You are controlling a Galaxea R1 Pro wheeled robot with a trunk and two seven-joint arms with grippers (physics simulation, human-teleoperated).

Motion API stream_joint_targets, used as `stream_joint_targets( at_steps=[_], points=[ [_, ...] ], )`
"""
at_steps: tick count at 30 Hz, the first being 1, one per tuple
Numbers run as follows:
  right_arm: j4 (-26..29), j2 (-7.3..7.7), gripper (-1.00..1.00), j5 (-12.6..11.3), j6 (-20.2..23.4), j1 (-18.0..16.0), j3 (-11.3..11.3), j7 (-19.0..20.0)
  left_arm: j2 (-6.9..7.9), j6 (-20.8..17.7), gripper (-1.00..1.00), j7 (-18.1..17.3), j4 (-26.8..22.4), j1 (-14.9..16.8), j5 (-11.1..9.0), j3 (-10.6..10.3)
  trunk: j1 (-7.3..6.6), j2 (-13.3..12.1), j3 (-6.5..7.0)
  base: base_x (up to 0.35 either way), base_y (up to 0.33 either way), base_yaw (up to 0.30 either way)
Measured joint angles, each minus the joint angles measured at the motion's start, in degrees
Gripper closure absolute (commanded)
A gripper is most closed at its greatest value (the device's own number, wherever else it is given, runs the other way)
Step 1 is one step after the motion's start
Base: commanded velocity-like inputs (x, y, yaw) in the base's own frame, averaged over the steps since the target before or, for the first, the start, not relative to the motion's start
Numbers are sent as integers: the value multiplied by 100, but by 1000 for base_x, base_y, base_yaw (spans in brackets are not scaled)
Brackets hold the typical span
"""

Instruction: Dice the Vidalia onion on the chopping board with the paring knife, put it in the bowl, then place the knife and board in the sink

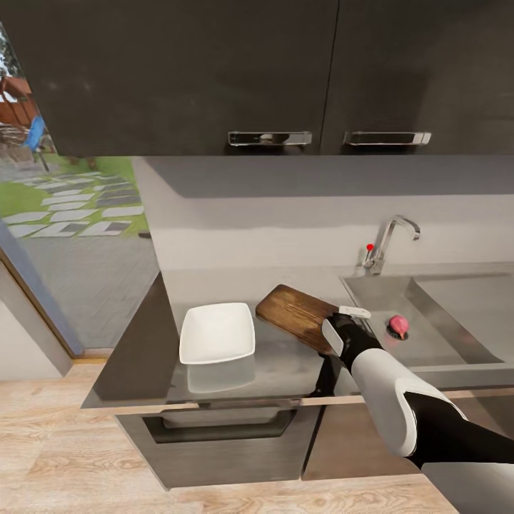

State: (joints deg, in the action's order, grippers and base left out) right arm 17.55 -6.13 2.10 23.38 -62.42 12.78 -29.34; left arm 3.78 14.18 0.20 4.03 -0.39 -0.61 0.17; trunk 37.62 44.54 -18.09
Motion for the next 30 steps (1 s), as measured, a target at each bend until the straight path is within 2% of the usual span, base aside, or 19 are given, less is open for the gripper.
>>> stream_joint_targets(
  at_steps=[12,13,30],
  points=[
    [3,-1,-100,-1,-17,-2,-3,-8,0,0,-100,-3,0,0,-3,0,0,1,-8,0,0,0],
    [3,-1,100,-1,-17,-2,-4,-8,0,0,-100,-3,0,0,-3,0,0,1,-8,0,0,0],
    [3,-1,100,-9,-21,-2,1,-4,0,0,-100,-2,1,0,-2,-1,0,0,-8,0,0,0]
  ],
)
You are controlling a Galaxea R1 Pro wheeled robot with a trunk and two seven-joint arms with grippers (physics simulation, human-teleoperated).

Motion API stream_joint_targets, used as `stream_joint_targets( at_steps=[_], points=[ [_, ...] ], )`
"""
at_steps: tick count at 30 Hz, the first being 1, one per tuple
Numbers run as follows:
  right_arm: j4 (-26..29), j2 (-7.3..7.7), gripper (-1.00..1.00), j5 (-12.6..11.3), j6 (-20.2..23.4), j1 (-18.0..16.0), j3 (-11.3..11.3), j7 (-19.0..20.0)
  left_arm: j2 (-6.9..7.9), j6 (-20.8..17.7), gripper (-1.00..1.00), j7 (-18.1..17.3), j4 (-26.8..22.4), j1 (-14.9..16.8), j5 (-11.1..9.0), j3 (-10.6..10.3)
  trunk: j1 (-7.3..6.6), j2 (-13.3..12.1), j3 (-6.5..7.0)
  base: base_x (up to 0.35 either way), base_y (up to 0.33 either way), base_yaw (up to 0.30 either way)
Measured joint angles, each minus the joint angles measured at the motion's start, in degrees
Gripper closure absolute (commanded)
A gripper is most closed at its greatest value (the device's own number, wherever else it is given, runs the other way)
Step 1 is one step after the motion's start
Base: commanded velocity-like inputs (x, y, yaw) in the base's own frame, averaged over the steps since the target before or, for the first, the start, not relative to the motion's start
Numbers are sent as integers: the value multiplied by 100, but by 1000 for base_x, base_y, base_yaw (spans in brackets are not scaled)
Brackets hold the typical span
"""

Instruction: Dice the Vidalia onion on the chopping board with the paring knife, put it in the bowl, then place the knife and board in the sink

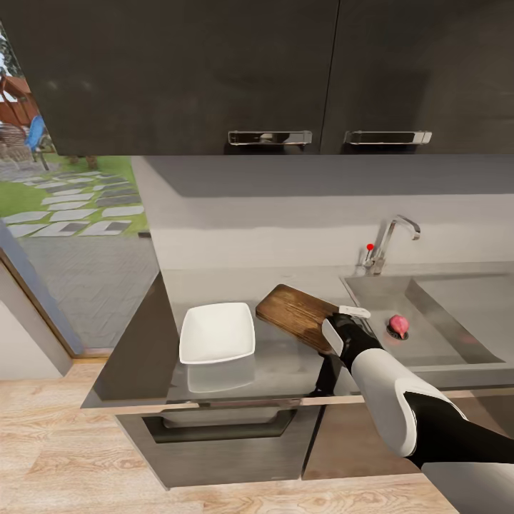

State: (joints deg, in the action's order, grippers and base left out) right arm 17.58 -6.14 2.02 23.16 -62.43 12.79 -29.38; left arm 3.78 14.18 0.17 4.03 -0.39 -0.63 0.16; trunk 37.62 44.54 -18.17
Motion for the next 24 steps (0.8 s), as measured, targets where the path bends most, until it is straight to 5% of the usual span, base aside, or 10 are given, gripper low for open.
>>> stream_joint_targets(
  at_steps=[24],
  points=[
    [-2,3,100,16,56,5,22,-4,0,0,-100,2,-2,0,1,1,1,-1,131,0,0,0]
  ],
)
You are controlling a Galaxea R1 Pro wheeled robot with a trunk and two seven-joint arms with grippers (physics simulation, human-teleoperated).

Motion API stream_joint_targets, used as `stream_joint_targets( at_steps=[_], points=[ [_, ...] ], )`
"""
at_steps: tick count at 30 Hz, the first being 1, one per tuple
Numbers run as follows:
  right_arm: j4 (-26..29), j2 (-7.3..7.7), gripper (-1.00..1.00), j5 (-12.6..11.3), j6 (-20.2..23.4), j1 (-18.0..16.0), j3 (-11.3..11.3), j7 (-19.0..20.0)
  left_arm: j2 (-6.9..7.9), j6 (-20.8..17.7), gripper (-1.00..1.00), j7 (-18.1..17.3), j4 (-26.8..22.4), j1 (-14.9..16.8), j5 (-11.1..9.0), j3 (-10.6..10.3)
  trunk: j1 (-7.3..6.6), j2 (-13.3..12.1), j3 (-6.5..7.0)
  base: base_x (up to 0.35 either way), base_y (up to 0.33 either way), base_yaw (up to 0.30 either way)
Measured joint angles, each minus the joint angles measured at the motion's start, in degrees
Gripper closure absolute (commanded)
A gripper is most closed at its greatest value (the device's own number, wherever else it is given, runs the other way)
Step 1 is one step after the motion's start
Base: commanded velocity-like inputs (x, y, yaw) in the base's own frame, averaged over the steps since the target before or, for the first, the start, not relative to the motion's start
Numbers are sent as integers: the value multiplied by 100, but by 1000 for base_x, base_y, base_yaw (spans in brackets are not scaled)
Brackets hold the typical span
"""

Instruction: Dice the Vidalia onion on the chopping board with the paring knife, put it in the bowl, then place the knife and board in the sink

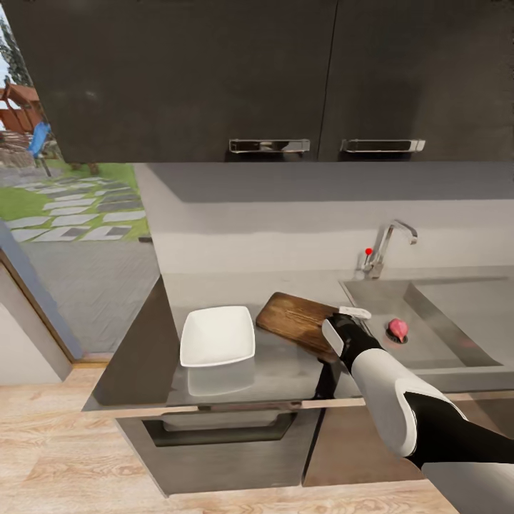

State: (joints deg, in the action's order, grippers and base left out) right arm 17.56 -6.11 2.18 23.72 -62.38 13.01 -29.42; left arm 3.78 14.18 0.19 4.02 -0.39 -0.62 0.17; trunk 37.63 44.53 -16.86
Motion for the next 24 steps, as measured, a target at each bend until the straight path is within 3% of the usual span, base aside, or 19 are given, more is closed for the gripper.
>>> stream_joint_targets(
  at_steps=[11,12,13,15,24],
  points=[
    [1,7,100,-118,-2,1,4,7,0,0,-100,0,0,0,2,0,0,0,99,0,0,0],
    [61,148,100,-376,-21,-1,67,18,-9,1,-100,-3,-6,2,5,-2,0,0,109,0,0,0],
    [74,299,100,-173,68,-1,18,-21,-9,-1,-100,-3,-10,-1,6,1,0,0,118,0,0,0],
    [78,251,100,-385,-4,-1,76,15,-9,1,-100,-3,-7,1,5,-2,0,0,136,0,0,0],
    [79,253,100,-341,26,0,63,11,-9,2,-100,-3,-3,0,5,0,0,0,217,0,0,0]
  ],
)
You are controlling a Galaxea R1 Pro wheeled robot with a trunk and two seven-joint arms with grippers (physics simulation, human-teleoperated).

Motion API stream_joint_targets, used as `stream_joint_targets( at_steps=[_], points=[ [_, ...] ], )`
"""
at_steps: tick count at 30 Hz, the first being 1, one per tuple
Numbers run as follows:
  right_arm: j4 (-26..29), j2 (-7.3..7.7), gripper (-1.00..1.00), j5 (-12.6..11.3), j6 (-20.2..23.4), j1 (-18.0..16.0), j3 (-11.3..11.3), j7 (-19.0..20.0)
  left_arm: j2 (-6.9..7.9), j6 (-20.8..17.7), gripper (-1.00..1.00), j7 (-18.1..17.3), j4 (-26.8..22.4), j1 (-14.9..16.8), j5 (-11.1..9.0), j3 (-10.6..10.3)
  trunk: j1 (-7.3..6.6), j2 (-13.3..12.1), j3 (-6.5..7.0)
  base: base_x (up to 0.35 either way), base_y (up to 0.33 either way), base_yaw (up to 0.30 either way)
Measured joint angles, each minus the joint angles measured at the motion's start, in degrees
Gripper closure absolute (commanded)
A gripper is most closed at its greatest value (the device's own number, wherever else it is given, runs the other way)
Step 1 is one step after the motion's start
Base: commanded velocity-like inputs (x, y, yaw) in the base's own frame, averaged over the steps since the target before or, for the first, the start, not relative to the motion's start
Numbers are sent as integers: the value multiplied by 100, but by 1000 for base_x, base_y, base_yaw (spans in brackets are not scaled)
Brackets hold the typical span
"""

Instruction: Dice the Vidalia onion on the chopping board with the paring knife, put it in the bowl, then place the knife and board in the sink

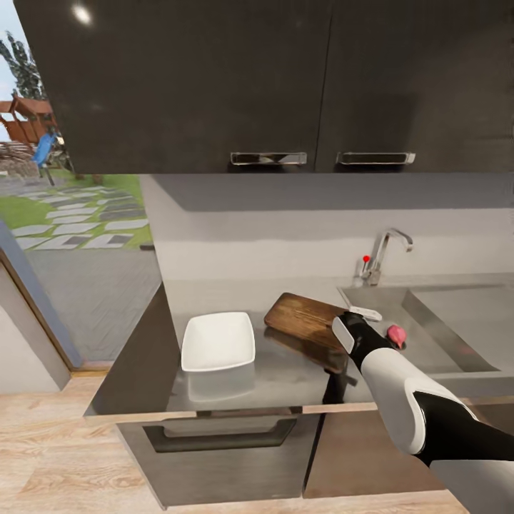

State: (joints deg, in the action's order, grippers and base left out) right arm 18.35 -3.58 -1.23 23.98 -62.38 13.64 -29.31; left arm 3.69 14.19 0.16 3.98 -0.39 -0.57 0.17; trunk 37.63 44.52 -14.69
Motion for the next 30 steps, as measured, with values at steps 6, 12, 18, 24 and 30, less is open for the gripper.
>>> stream_joint_targets(
  at_steps=[6,12,18,24,30],
  points=[
    [1,0,100,2,-1,0,2,8,0,4,-100,0,-4,0,0,0,0,0,54,0,0,0],
    [4,1,100,0,2,0,2,9,-15,12,-100,0,-2,0,0,0,0,0,109,0,-9,0],
    [15,27,100,16,11,-2,-2,163,-42,7,-100,0,-1,0,4,0,0,0,154,0,-232,0],
    [16,311,100,5,38,0,-1,567,-44,-3,-100,0,2,0,2,0,1,-1,161,0,-313,0],
    [48,422,100,13,54,1,-25,700,-71,3,-100,0,-4,0,1,0,0,-1,161,0,-253,0]
  ],
)
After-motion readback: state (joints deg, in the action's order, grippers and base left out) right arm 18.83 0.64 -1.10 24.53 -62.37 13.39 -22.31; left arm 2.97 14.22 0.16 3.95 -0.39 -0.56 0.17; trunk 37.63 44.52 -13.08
